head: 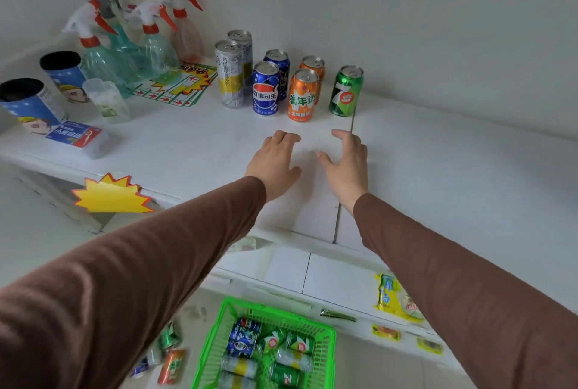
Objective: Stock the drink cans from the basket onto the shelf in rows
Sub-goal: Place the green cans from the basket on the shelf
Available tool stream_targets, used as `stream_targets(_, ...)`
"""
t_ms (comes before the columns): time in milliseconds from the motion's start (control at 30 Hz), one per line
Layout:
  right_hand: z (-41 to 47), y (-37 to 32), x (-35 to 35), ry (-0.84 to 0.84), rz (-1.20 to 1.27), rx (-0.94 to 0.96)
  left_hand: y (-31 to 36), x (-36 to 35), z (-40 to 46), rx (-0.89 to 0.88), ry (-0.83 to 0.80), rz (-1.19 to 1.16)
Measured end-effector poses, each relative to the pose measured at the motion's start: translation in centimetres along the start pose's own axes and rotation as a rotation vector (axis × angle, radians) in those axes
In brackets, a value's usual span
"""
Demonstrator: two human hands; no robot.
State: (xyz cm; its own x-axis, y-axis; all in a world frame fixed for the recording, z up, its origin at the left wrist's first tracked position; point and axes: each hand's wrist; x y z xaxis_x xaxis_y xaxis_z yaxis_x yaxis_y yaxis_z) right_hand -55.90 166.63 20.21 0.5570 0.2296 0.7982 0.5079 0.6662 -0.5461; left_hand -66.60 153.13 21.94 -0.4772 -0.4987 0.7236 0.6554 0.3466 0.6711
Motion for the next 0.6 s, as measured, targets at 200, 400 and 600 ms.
stream_targets(200,-11.2,-2.2,0.9,0.164,-0.056,0.176,-1.2,1.6,-10.7,-0.121,0.117,-0.091)
stream_targets(400,-23.3,-1.9,-1.5,0.233,-0.1,0.248,-2.7,0.0,-22.6,-0.159,0.188,-0.205)
stream_targets(600,-32.5,3.2,-7.6,0.07,-0.125,0.253,-7.1,-6.4,-31.9,-0.077,0.12,-0.253)
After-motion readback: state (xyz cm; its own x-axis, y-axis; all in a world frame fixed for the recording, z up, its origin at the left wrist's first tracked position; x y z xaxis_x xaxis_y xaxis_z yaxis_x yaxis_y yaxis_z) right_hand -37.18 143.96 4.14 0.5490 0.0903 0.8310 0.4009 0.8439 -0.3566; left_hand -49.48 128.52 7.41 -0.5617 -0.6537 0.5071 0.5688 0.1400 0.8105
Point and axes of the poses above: each hand's wrist, its own z-axis towards the middle knuckle, its own x-axis out of the back of the hand, y = z × x, and after that the axes turned 14 degrees about -z, right-handed
